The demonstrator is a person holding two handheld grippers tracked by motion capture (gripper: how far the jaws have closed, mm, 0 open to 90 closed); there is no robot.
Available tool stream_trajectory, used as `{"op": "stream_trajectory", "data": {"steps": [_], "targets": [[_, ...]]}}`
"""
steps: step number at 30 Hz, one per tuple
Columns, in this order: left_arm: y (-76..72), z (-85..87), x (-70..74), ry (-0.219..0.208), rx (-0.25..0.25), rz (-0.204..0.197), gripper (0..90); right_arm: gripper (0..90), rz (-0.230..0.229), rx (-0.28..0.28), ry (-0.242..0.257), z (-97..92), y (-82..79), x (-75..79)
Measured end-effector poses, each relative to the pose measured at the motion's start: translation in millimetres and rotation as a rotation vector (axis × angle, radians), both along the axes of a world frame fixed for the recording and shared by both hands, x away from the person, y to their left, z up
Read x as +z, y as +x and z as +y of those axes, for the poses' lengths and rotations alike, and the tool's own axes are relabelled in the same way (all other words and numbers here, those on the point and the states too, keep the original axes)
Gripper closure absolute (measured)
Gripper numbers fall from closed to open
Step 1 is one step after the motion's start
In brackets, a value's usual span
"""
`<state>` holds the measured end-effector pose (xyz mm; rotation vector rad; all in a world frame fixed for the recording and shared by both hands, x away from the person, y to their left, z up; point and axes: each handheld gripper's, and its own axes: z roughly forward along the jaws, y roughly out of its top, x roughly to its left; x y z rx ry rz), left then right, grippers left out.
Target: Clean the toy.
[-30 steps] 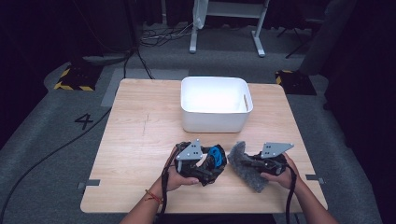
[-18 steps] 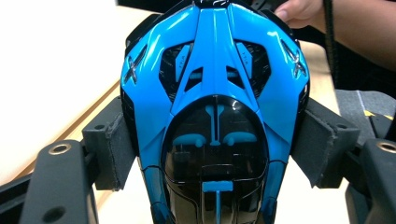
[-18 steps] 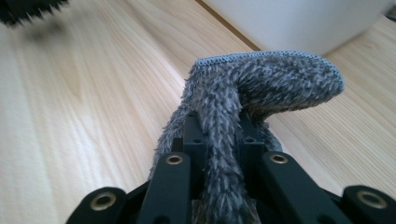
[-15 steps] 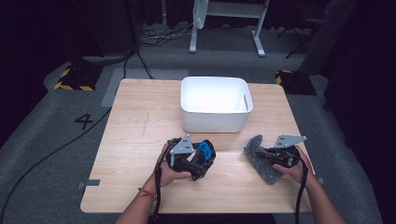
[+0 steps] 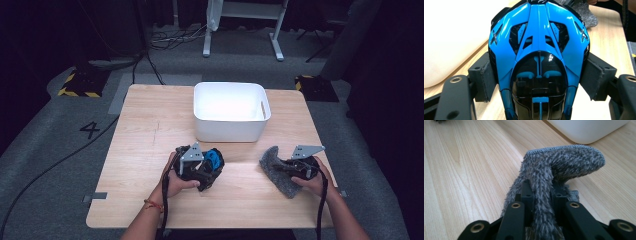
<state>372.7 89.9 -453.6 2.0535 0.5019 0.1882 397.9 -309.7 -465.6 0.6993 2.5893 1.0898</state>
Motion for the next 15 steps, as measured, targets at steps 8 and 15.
{"op": "stream_trajectory", "data": {"steps": [8,15], "targets": [[2.6,-2.9,-1.9,-0.011,-0.004,0.009,24.4,78.0,0.004,0.002,-0.002,0.8,1.3,-2.6],[4.1,-10.9,-2.9,0.009,-0.003,0.004,24.4,78.0,0.010,0.012,0.002,0.7,-2.2,-2.2]]}}
